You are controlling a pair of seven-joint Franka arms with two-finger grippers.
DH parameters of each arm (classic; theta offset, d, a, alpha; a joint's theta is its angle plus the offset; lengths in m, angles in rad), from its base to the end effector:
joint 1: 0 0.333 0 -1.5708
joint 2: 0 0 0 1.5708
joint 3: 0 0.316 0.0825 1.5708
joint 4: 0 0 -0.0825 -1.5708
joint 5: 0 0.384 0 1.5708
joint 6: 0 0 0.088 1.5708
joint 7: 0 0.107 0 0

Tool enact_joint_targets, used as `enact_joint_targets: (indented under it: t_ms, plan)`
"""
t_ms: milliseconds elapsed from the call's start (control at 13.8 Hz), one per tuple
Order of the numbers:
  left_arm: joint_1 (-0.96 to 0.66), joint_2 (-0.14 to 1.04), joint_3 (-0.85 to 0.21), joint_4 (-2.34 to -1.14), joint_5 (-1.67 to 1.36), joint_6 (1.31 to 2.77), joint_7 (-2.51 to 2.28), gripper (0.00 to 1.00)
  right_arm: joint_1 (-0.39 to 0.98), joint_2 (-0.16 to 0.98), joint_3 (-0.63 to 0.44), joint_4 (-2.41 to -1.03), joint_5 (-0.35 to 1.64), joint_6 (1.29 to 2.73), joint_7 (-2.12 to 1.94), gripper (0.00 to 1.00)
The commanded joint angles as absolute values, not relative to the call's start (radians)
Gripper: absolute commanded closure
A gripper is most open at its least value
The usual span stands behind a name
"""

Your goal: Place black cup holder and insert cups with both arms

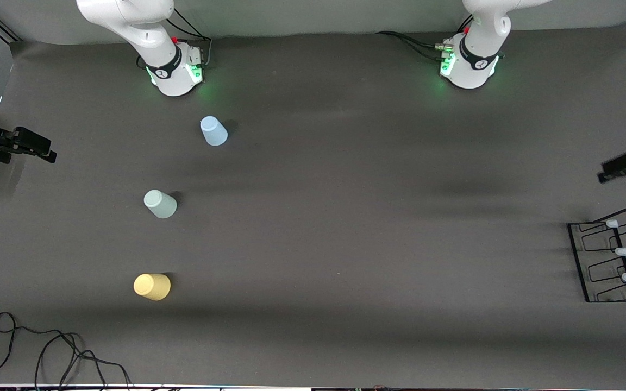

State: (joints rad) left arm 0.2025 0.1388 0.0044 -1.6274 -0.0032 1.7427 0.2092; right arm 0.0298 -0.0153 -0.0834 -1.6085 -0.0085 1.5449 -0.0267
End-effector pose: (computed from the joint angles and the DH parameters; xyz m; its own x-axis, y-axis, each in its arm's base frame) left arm 0.5908 0.1236 0.5319 0.9997 -0.0018 -0.0225 -0.0017 -1.0000 0.0073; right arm 0.5453 -0.0305 0.6130 0.9985 -0.0270 -0.0485 -0.0267 -0.9996 0.0059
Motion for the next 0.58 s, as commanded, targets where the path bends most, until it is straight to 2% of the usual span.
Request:
enact_joint_targets:
  t_ms: [0, 509]
  plan:
    - [0.265, 0.253, 0.002, -1.559, 0.003, 1.828, 0.287, 0.02, 0.031, -0.029, -0.081, -1.608, 0.006, 1.537, -0.006, 0.0]
    - [0.364, 0.511, 0.003, -1.534, 0.087, 2.1, 0.363, 0.11, 0.031, -0.028, -0.081, -1.601, 0.006, 1.537, -0.006, 0.0]
